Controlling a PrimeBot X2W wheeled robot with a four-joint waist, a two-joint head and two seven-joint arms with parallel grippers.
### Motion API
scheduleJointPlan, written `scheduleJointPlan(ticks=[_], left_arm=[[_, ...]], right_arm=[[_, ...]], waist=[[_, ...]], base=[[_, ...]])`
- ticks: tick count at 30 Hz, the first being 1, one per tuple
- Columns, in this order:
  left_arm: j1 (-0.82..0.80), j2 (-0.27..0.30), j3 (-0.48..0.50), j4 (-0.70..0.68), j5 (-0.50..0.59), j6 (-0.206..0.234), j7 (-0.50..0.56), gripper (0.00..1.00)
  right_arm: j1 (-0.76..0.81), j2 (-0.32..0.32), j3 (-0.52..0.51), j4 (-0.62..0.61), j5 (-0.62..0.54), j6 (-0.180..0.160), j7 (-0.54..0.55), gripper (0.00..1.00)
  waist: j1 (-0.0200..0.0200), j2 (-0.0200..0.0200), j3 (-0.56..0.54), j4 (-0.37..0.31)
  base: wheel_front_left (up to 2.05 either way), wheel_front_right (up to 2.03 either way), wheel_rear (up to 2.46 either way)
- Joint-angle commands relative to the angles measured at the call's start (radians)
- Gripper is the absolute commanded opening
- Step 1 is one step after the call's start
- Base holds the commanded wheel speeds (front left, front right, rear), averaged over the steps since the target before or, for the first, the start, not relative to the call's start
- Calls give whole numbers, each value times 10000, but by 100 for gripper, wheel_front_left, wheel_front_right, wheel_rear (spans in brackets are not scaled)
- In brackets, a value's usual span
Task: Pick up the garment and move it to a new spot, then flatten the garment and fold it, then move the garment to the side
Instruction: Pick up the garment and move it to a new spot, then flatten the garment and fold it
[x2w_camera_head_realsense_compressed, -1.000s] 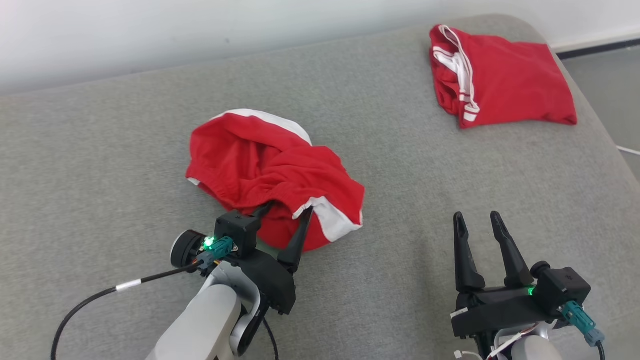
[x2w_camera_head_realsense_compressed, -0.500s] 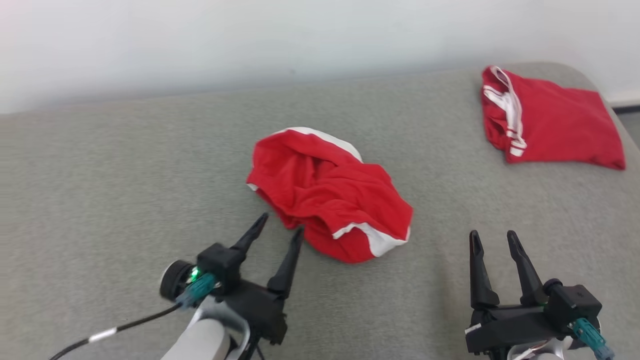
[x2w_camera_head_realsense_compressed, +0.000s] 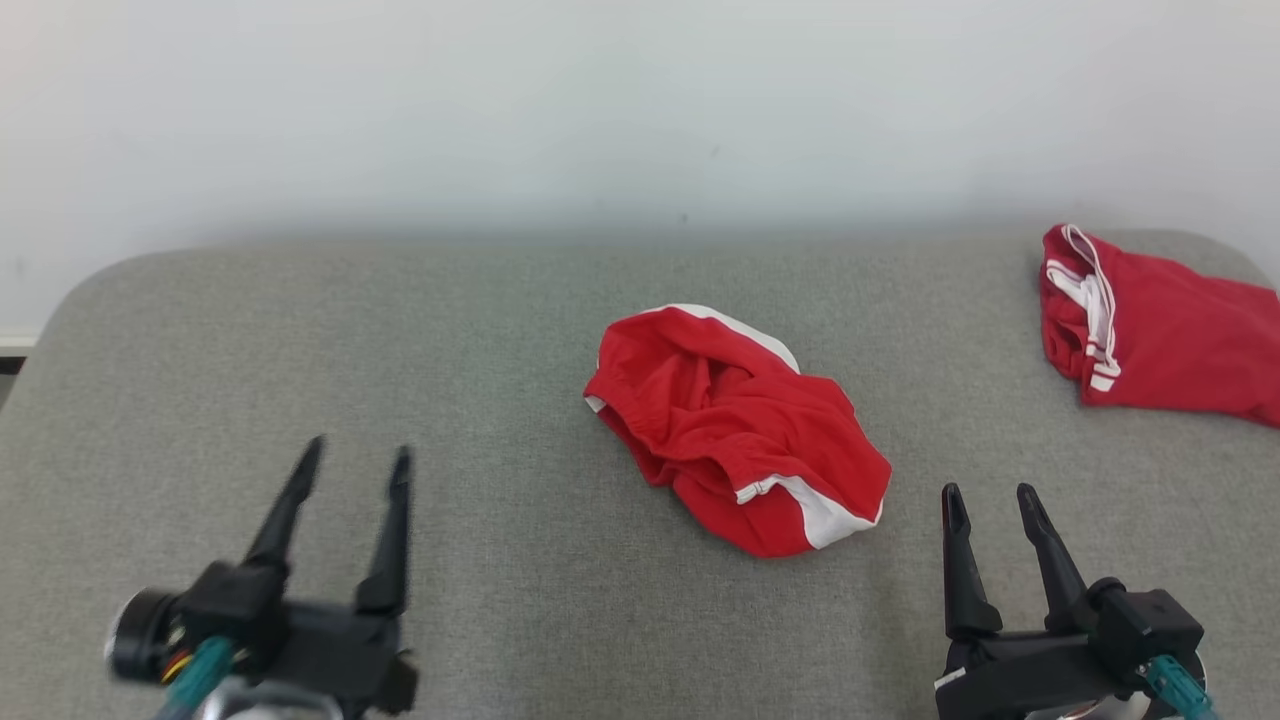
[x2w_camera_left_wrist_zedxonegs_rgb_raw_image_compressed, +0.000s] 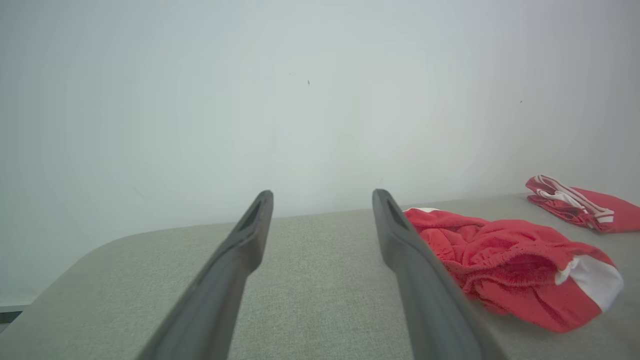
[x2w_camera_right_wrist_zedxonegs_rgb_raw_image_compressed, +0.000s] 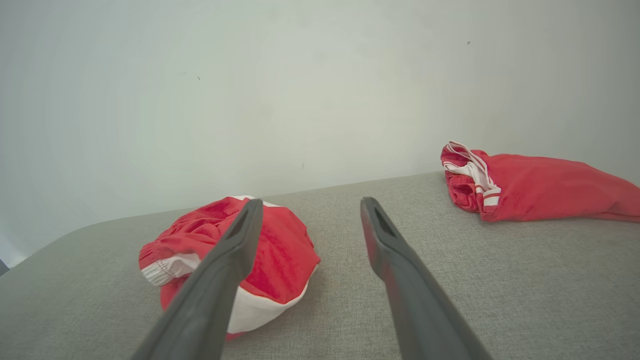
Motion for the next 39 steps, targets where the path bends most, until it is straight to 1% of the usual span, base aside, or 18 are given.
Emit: scheduleJointPlan(ticks=[1,6,10,14,17,25,27,39], left_arm=[[415,-17,263,-112,57,72,-22,100],[1448,-183,1561,-751,456,94,-24,100],[2113,-449,2301,-928,694,-112,-25,100],[2687,-741,2771,-850,922,-400,-25,100],[2953,-955,3046,-735,1046,-640,-27,100],[3312,-1436,3559,-324,1455,-1108,-26,100],[3328,-1444,3613,-259,1542,-1149,-26,100],[3357,-1897,3998,98,2033,-1527,-27,100]], right_arm=[[163,29,31,19,14,-27,-37,100],[275,28,2,-3,67,-27,-27,100],[367,28,-45,-5,101,-27,-27,100],[441,28,-32,43,138,-27,-27,100],[476,30,0,63,177,-27,-27,100],[709,28,90,226,127,-27,-27,100],[726,28,117,244,115,-27,-27,100],[834,28,218,371,148,-27,-27,100]], waist=[[1,0,-208,124],[1,0,-314,95],[1,0,-343,98],[1,0,-374,95],[1,0,-385,96],[1,0,-391,172],[1,0,-385,173],[1,0,-321,186]], base=[[0,0,0],[0,0,0],[0,0,0],[0,0,0],[0,0,0],[0,0,0],[0,0,0],[0,0,0]])
